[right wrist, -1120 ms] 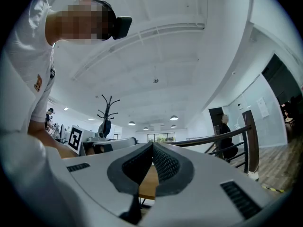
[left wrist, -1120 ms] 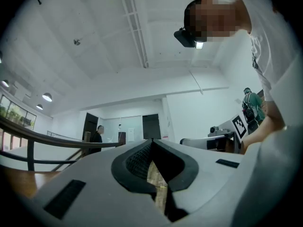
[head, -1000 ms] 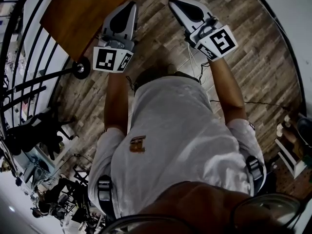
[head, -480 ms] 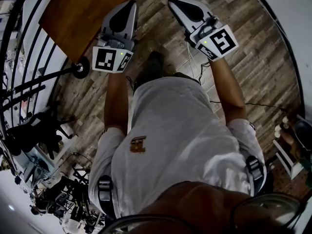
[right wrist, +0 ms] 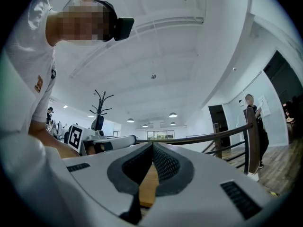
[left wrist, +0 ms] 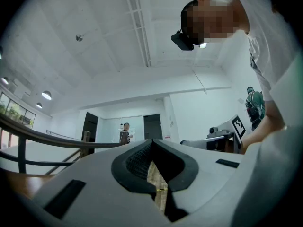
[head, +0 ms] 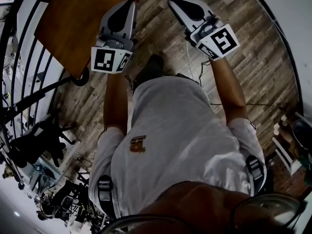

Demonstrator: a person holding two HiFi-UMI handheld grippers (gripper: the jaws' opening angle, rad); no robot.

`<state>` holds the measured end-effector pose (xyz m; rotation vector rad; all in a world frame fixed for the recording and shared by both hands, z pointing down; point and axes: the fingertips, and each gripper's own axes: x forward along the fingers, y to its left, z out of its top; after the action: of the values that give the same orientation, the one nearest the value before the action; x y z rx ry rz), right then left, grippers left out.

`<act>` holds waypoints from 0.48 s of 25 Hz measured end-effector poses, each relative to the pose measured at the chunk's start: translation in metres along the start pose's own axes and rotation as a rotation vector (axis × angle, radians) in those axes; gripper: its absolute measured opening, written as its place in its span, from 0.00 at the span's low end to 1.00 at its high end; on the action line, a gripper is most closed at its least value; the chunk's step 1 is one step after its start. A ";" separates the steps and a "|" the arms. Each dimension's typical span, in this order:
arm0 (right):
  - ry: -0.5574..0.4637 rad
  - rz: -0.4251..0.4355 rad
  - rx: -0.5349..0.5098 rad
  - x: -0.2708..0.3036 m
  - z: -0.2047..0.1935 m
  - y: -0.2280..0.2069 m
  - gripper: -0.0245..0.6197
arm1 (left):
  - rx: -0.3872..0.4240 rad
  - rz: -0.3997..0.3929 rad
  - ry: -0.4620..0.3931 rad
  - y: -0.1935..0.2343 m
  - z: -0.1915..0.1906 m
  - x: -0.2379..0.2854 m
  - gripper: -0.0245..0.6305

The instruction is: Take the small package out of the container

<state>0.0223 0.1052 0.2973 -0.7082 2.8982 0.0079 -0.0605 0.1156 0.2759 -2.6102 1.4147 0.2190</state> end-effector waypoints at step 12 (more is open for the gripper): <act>0.026 -0.061 -0.008 0.106 -0.015 -0.061 0.09 | -0.004 -0.067 -0.010 0.117 -0.019 0.054 0.07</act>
<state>-0.0450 0.0014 0.2975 -0.8043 2.9008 0.0035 -0.1284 0.0044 0.2744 -2.6508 1.3224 0.2256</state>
